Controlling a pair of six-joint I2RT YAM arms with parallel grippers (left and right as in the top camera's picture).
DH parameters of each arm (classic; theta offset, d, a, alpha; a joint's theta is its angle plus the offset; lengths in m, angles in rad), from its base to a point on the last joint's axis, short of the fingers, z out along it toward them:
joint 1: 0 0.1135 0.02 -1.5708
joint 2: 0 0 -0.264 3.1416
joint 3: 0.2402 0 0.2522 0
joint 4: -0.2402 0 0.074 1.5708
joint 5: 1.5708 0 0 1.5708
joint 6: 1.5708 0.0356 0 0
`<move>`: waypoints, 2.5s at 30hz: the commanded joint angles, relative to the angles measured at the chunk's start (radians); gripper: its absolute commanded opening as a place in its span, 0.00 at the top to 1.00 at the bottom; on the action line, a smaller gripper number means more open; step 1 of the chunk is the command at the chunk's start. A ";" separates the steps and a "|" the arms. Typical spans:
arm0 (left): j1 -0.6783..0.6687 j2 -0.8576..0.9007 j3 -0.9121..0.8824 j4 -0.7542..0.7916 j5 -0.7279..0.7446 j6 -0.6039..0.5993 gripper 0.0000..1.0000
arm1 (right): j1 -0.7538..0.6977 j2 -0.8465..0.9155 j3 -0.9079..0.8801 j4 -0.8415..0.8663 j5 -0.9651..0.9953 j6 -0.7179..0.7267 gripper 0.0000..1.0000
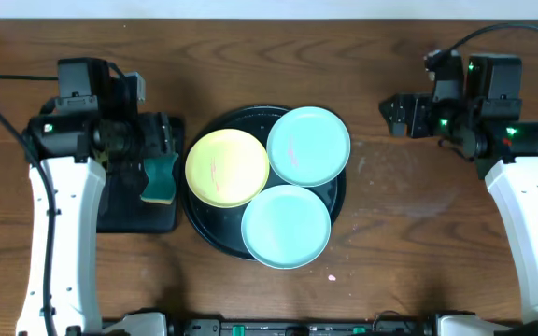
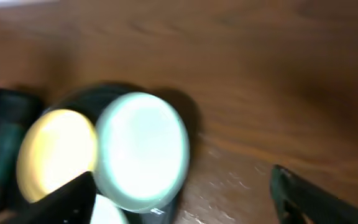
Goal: Clean dirty plates on tray and stack at the side
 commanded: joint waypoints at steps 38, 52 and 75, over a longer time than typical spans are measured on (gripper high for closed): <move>0.090 0.058 -0.007 -0.029 -0.275 -0.117 0.26 | 0.692 0.817 0.513 -0.309 0.290 0.480 0.77; 0.090 0.060 -0.011 -0.028 -0.275 -0.117 0.26 | 0.689 0.758 0.517 -0.328 0.351 0.483 0.73; 0.090 0.064 -0.012 -0.024 -0.275 -0.117 0.27 | 0.690 0.772 0.488 -0.334 0.415 0.483 0.73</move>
